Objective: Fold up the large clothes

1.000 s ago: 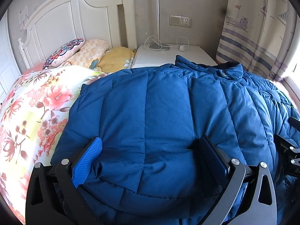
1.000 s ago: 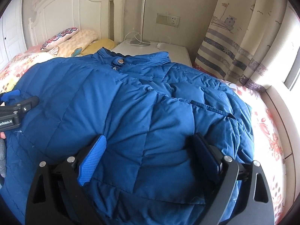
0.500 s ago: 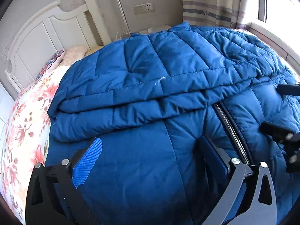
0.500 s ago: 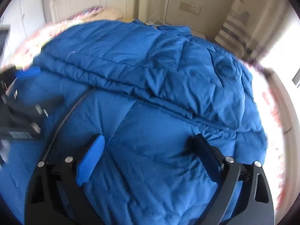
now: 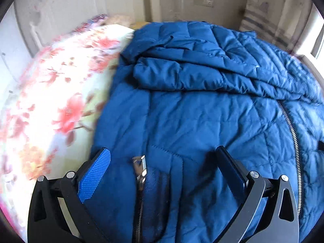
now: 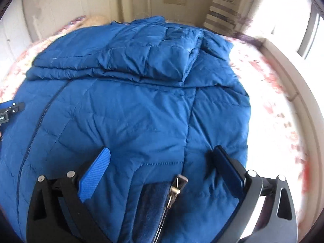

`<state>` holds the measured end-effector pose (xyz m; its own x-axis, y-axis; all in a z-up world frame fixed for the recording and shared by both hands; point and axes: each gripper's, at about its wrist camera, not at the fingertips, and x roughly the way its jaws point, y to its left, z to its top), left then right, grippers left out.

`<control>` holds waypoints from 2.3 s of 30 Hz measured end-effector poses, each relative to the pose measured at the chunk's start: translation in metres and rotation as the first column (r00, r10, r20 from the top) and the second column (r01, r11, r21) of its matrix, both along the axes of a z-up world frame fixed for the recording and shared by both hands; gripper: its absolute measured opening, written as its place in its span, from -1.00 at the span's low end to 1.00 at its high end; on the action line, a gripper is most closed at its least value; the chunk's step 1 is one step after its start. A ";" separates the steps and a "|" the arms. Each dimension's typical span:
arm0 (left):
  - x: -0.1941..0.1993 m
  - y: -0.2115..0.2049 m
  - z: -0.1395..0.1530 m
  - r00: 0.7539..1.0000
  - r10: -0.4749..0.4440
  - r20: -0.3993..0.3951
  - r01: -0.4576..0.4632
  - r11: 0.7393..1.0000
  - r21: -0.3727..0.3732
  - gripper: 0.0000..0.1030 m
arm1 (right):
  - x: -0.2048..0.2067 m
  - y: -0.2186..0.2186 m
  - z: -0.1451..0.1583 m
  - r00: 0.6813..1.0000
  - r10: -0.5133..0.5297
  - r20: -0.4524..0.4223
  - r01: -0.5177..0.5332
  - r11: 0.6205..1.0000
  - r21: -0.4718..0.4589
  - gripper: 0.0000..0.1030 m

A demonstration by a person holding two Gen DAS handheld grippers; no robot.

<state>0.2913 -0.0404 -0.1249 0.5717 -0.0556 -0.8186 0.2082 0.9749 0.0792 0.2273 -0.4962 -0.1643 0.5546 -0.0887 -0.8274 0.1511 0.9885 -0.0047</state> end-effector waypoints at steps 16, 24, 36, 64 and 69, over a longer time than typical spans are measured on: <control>-0.090 -0.010 0.006 0.993 -0.115 0.025 0.116 0.991 -0.064 0.91 | -0.079 0.086 0.010 0.964 0.267 0.023 -0.265 0.963 -0.046 0.95; -0.115 0.028 -0.012 0.995 -0.100 0.006 0.100 0.994 -0.043 0.91 | -0.123 0.095 -0.001 0.947 0.316 0.051 -0.314 0.949 -0.035 0.95; -0.197 -0.023 -0.005 0.963 -0.259 0.075 0.254 0.965 0.071 0.91 | -0.156 0.145 0.001 0.902 0.430 0.048 -0.421 0.898 -0.128 0.95; -0.224 0.034 -0.019 0.971 -0.208 0.117 0.212 0.977 -0.025 0.91 | -0.202 0.059 -0.010 0.963 0.250 0.106 -0.251 0.968 0.000 0.96; -0.224 0.034 -0.019 0.971 -0.207 0.119 0.211 0.977 -0.025 0.91 | -0.206 0.062 -0.008 0.971 0.213 0.111 -0.214 0.977 0.000 0.94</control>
